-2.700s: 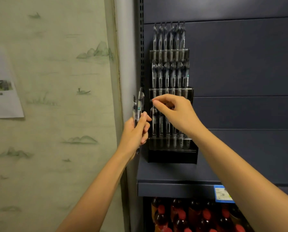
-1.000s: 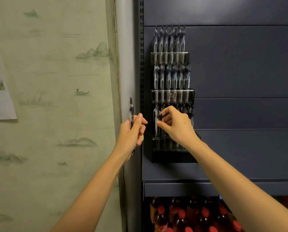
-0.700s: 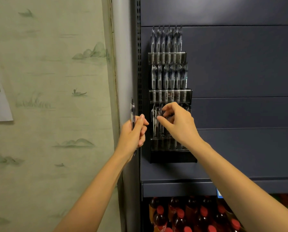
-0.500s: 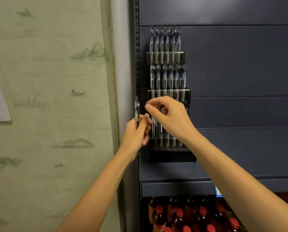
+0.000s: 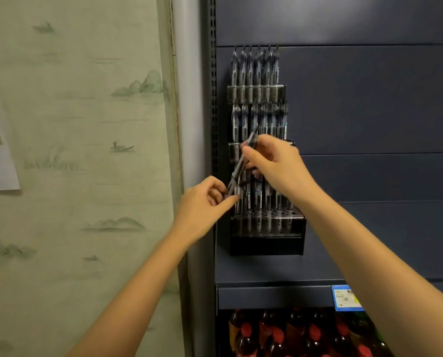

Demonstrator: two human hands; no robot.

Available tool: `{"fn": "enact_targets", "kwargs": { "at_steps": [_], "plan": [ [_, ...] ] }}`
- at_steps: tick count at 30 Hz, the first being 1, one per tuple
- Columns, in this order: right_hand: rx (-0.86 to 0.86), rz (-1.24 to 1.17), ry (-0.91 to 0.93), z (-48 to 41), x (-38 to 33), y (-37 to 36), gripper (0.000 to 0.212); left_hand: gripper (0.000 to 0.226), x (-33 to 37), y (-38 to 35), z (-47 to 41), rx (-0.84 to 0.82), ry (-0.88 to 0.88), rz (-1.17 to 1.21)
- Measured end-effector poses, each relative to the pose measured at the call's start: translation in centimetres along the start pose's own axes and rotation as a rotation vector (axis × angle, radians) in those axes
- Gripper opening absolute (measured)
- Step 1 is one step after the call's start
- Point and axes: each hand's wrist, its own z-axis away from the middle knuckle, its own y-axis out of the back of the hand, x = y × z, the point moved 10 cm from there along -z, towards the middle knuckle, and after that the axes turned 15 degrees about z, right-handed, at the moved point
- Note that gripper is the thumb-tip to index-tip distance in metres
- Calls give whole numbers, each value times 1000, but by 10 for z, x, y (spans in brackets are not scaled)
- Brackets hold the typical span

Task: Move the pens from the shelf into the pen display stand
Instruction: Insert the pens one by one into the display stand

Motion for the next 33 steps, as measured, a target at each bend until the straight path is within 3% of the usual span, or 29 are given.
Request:
{"fn": "enact_targets", "kwargs": {
  "at_steps": [4, 9, 21, 33],
  "plan": [
    [82, 94, 1, -1, 16, 17, 31, 23, -4, 4, -1, -66, -32, -291],
    [41, 204, 35, 3, 25, 7, 32, 20, -7, 3, 0, -96, -54, -501],
    [-93, 332, 1, 17, 38, -35, 38, 17, 5, 5, 9, -117, -70, -541],
    [29, 493, -35, 40, 53, 6, 20, 13, 28, -23, 16, -152, -168, -456]
  ]
}}
